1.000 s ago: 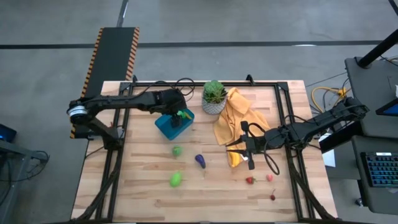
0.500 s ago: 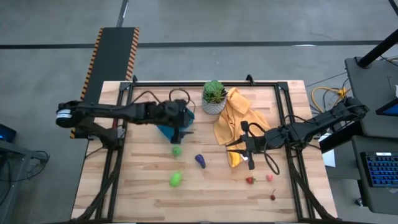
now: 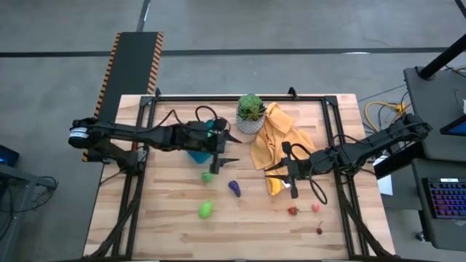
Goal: Pick and placing Produce into tupperware
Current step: Put the violet eggplant into the blue bin
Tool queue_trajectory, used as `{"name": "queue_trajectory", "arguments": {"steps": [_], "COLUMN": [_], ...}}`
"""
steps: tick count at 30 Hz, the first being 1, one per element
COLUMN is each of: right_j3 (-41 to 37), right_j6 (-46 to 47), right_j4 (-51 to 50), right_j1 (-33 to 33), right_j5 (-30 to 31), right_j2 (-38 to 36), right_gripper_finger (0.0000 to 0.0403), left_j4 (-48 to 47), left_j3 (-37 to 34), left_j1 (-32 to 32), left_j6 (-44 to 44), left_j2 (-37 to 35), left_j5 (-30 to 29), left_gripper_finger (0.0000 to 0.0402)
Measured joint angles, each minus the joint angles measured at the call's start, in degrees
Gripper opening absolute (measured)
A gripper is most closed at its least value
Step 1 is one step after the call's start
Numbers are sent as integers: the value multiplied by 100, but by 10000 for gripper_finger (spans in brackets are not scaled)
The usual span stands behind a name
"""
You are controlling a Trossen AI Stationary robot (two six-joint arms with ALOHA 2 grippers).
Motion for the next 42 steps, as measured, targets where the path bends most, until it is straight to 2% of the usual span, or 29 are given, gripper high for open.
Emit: {"name": "queue_trajectory", "arguments": {"steps": [6,10,17,23,30,36,42], "right_j3": [0,0,0,0,0,0,0], "right_j6": [-2,-2,0,-2,0,0,0], "right_j4": [-20,-19,-17,-19,-19,-28,-84], "right_j1": [-2,-2,-2,0,0,0,0], "right_j5": [-1,0,0,0,-2,0,-1], "right_j2": [0,0,0,0,0,0,0], "right_gripper_finger": [68,68,68,68,68,68,68], "left_j4": [-165,-569,-1226,-2309,-2700,-3443,-3558], "left_j3": [-24,-2,164,612,1156,1785,1978], "left_j1": [-443,-601,-710,-908,-987,-987,-987], "left_j6": [735,1080,1093,1054,1043,1045,1049], "left_j2": [346,706,1334,1665,2213,2780,3092], "left_j5": [9,-332,-422,-422,-404,-409,-407], "left_gripper_finger": [270,270,270,270,270,270,270]}}
